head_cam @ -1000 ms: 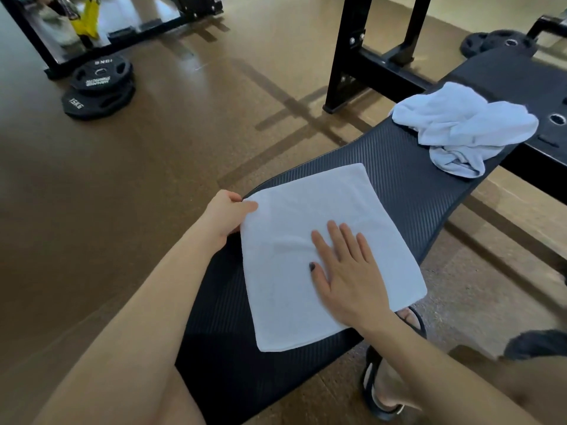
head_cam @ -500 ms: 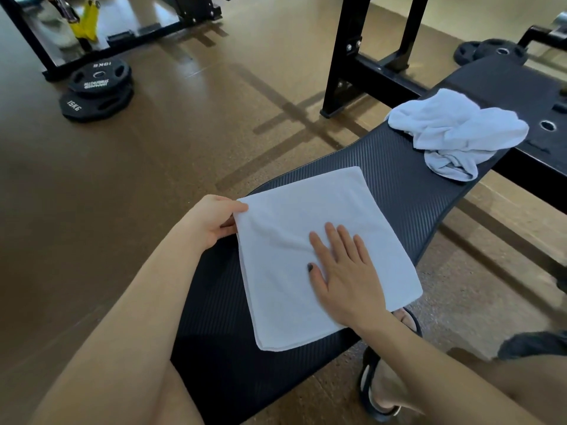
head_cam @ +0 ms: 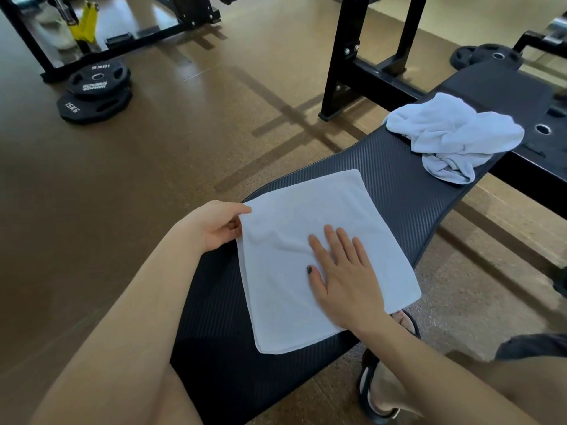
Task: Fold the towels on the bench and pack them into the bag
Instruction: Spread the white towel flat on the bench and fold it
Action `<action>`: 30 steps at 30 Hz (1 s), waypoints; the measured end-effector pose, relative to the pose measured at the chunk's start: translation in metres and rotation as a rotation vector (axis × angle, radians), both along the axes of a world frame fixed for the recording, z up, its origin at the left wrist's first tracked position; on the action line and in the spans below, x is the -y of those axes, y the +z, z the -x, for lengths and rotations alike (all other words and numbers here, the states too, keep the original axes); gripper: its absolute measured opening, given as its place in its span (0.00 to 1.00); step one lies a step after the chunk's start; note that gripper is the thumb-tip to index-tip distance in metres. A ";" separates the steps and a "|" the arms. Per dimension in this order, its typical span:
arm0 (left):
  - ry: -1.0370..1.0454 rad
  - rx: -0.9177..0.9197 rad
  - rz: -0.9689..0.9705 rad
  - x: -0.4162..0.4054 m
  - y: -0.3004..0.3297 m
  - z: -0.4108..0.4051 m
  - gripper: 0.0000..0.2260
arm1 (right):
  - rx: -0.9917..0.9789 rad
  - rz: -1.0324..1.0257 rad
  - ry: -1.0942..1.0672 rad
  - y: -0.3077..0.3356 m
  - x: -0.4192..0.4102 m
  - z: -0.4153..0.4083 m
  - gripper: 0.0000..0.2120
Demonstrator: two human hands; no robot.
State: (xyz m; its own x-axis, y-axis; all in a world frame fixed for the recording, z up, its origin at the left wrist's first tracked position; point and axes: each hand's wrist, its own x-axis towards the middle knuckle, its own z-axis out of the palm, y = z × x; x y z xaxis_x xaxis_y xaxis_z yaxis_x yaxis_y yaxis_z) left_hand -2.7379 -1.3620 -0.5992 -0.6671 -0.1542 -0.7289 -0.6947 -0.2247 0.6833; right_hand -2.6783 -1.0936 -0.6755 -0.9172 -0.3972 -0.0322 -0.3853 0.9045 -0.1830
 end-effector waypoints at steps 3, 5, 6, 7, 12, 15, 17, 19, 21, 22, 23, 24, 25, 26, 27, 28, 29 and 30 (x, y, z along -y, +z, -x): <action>0.071 -0.015 0.005 -0.001 -0.001 0.001 0.08 | 0.003 0.008 0.000 0.001 0.000 0.000 0.29; 0.122 -0.054 0.051 0.000 -0.001 0.001 0.05 | 0.003 0.008 0.001 0.001 0.000 0.000 0.29; 0.160 -0.080 0.086 0.000 -0.001 0.001 0.08 | 0.003 0.007 0.001 0.001 0.000 0.000 0.29; 0.199 -0.101 0.134 0.001 -0.002 0.001 0.13 | 0.004 0.006 0.002 0.001 0.000 -0.001 0.29; 0.263 -0.161 0.426 0.001 -0.008 -0.004 0.15 | 0.005 0.002 0.002 0.001 0.000 0.000 0.29; 0.147 -0.195 0.730 0.004 -0.016 -0.010 0.12 | 0.002 0.009 0.003 0.000 0.000 0.000 0.29; 0.000 -0.233 1.008 0.001 -0.020 -0.014 0.12 | -0.001 0.015 0.001 0.000 0.000 0.000 0.29; -0.165 -0.392 1.267 -0.009 -0.021 -0.018 0.13 | 0.005 -0.001 0.005 0.000 0.000 0.001 0.29; -0.453 -0.565 1.410 -0.027 -0.024 -0.028 0.19 | 0.007 -0.008 0.009 0.000 0.001 0.001 0.30; -0.629 -0.597 1.433 -0.037 -0.027 -0.035 0.24 | 0.008 -0.007 0.007 -0.001 0.001 0.001 0.30; -0.792 -0.589 1.441 -0.047 -0.032 -0.043 0.27 | 0.008 -0.002 0.004 -0.001 0.001 0.001 0.30; -0.915 -0.546 1.436 -0.053 -0.040 -0.050 0.29 | 0.008 0.006 0.003 -0.002 0.001 0.002 0.30; -0.983 -0.485 1.426 -0.057 -0.049 -0.057 0.30 | 0.009 0.011 0.004 -0.003 0.000 0.002 0.31; -1.004 -0.429 1.417 -0.057 -0.056 -0.061 0.31 | 0.014 0.011 0.004 -0.003 0.000 0.003 0.31; -1.002 -0.390 1.420 -0.055 -0.060 -0.064 0.33 | 0.023 0.008 0.004 -0.002 0.000 0.004 0.31; -0.990 -0.361 1.439 -0.052 -0.061 -0.065 0.34 | 0.034 0.002 0.006 -0.002 0.000 0.004 0.32; -0.971 -0.337 1.471 -0.049 -0.060 -0.066 0.35 | 0.045 -0.002 0.008 -0.001 0.000 0.005 0.33; -0.951 -0.321 1.507 -0.047 -0.057 -0.069 0.35 | 0.056 -0.004 0.011 0.000 0.000 0.005 0.33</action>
